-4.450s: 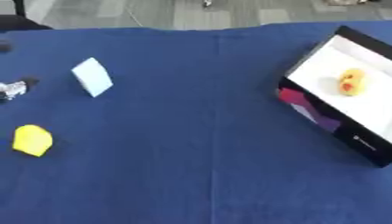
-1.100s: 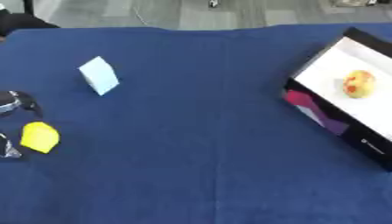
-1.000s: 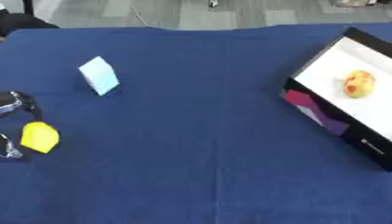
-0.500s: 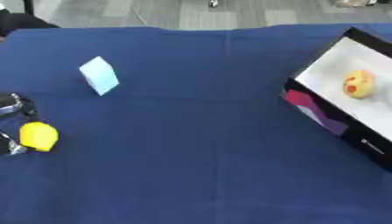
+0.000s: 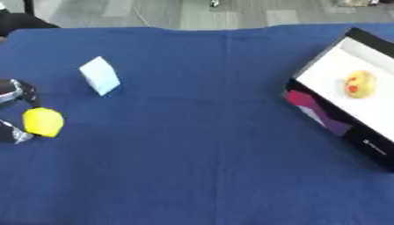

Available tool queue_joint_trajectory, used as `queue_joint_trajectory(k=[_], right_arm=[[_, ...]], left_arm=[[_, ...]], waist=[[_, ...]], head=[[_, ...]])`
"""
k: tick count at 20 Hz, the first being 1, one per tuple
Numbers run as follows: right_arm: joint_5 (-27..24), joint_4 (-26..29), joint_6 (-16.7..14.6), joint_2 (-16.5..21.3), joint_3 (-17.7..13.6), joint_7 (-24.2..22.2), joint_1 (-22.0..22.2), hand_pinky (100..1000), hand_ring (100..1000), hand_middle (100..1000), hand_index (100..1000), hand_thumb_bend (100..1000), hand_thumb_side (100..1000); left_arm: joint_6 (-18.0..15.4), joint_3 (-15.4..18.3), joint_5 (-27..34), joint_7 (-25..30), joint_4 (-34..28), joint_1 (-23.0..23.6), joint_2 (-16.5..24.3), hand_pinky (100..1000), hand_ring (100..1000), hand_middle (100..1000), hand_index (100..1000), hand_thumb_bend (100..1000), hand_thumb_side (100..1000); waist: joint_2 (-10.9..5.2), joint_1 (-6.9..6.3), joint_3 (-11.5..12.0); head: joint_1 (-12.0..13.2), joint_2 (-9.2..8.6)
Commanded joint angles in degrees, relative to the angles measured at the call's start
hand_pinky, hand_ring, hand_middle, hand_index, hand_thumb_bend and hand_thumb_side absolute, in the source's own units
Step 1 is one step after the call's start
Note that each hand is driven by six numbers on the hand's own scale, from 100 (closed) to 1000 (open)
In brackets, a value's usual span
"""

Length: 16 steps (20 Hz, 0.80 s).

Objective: Pick up the objects with one hand, pass them to the other hand, and then place them into the box on the other side of the table.

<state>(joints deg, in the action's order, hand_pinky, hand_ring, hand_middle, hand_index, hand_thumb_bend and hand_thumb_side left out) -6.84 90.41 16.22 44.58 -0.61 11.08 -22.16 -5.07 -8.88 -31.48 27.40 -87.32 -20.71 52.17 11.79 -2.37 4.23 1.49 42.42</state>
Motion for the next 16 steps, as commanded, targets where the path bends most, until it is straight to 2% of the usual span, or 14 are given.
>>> queue_joint_trajectory(k=[1,7,9,16], right_arm=[[-0.1,0.7,-0.1,1.7,-0.9,0.1,-0.7,888,775,811,847,100,433],[-0.3,1.1,-0.1,1.9,-0.9,0.3,-0.9,888,775,812,848,100,431],[-0.5,1.5,-0.2,1.9,-0.7,0.2,-1.6,888,776,814,850,100,427],[-1.3,4.6,-0.5,1.4,0.9,-1.5,-4.8,888,778,819,853,100,410]], left_arm=[[1.1,2.1,1.6,-0.5,-3.8,-0.7,3.0,798,726,625,548,329,100],[3.1,3.2,5.2,-4.4,-8.2,-1.2,2.8,787,703,613,553,269,100],[3.8,2.8,7.0,-6.5,-9.5,-1.7,2.1,784,695,607,554,211,100],[5.7,1.1,9.5,-10.0,-10.8,-4.0,-1.0,780,686,609,558,162,100]], waist=[[-0.72,0.21,0.1],[-0.87,0.19,0.1],[-0.94,0.2,0.1],[-1.12,0.36,0.0]], head=[[-0.3,-0.17],[-0.6,-0.48],[-0.8,-0.67],[-2.2,-1.11]])
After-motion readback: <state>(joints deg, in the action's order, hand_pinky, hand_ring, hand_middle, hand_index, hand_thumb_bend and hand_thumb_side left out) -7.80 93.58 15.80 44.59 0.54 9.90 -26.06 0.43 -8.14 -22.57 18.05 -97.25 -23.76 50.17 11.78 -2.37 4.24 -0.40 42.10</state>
